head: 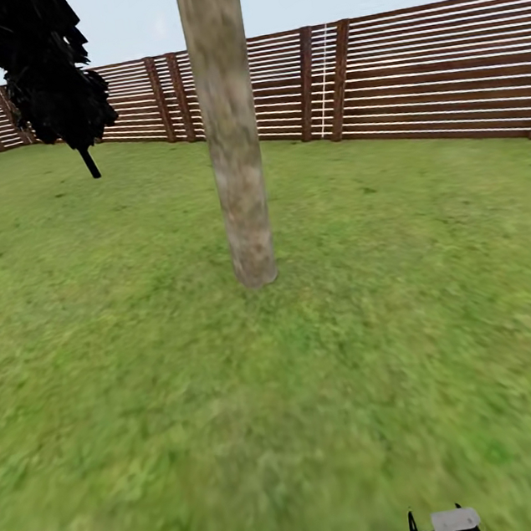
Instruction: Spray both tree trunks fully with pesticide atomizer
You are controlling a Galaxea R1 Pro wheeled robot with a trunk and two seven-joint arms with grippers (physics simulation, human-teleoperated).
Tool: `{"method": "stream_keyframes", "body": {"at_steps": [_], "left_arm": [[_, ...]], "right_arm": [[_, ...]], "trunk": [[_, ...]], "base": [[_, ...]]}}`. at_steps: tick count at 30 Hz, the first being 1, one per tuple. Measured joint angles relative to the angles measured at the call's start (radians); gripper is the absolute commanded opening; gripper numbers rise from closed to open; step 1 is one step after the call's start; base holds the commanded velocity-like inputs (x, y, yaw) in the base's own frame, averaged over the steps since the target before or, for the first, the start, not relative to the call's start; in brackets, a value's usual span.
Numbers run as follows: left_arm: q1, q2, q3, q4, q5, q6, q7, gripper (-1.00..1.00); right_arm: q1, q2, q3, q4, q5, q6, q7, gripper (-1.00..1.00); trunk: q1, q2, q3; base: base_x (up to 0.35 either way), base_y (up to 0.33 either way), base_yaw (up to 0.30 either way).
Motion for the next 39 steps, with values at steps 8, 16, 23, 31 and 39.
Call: {"method": "stream_keyframes", "body": {"at_steps": [8, 16, 23, 31, 39], "left_arm": [[0.000, 0.000, 0.000, 0.000, 0.000, 0.000, 0.000, -1.00], [0.000, 0.000, 0.000, 0.000, 0.000, 0.000, 0.000, -1.00], [0.000, -0.001, 0.000, 0.000, 0.000, 0.000, 0.000, -1.00], [0.000, -0.001, 0.000, 0.000, 0.000, 0.000, 0.000, -1.00], [0.000, -0.001, 0.000, 0.000, 0.000, 0.000, 0.000, -1.00]], "right_arm": [[0.000, -0.008, -0.001, 0.007, 0.001, 0.000, 0.000, 1.00], [0.000, -0.004, -0.001, 0.007, 0.000, 0.000, 0.000, 1.00], [0.000, 0.001, 0.000, 0.007, -0.001, 0.000, 0.000, 1.00], [0.000, 0.000, 0.000, 0.007, -0.002, 0.000, 0.000, 1.00], [0.000, 0.000, 0.000, 0.007, -0.001, 0.000, 0.000, 1.00]], "trunk": [[0.000, 0.000, 0.000], [0.000, 0.000, 0.000], [0.000, 0.000, 0.000], [0.000, 0.000, 0.000], [0.000, 0.000, 0.003]], "base": [[0.342, 0.000, 0.000], [0.342, 0.000, 0.000], [0.342, 0.000, 0.000], [0.342, 0.000, 0.000], [0.342, 0.000, -0.152]]}}
